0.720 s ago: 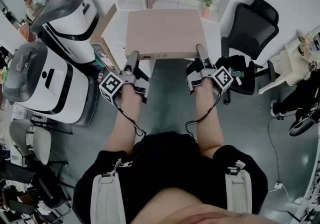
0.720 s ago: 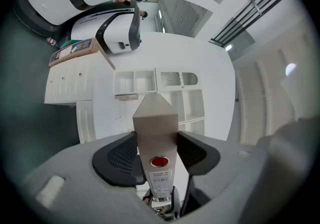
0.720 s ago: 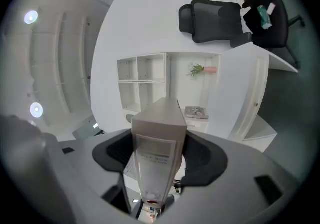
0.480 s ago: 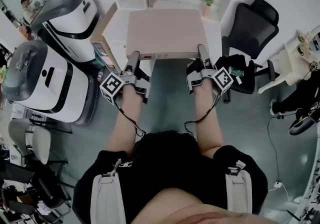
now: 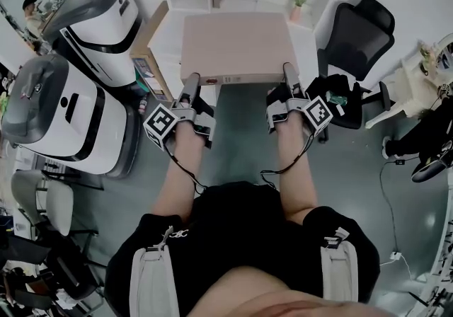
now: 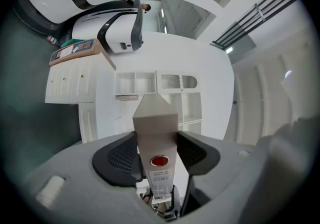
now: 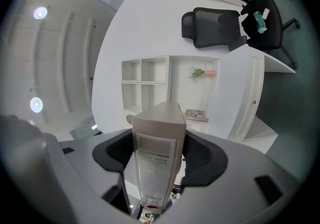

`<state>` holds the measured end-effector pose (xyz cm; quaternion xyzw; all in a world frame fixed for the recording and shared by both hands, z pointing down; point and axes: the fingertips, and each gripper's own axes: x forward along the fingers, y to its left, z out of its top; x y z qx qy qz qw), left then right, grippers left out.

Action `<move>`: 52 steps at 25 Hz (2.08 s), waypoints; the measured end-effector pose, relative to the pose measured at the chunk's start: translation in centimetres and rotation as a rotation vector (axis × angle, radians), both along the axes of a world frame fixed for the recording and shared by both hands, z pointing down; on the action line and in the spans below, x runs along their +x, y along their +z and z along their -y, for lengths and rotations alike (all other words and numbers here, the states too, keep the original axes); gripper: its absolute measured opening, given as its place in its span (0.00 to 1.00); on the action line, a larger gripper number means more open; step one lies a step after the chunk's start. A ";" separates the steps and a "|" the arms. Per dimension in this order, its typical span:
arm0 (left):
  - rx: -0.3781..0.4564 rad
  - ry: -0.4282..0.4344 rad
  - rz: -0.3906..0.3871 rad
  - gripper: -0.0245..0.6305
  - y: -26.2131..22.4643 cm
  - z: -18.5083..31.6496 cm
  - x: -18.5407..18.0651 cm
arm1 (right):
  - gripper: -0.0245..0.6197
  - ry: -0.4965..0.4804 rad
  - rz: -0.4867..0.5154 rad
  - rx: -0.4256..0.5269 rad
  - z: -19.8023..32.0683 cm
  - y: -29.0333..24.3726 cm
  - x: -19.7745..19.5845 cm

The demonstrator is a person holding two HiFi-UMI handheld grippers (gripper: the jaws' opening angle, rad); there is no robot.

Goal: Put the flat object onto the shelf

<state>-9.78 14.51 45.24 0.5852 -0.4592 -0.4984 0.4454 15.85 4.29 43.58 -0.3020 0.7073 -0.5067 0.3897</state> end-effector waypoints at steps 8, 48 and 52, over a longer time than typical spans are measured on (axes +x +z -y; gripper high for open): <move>0.001 -0.001 0.000 0.42 1.0 -1.6 -2.3 | 0.48 -0.009 -0.013 0.001 -1.9 0.8 -2.2; 0.025 0.068 0.058 0.42 -2.7 35.0 -5.5 | 0.48 0.014 0.036 0.073 33.8 -1.7 -5.0; 0.024 0.085 0.055 0.42 -3.3 39.6 -5.8 | 0.48 0.018 0.036 0.070 38.0 -2.2 -5.3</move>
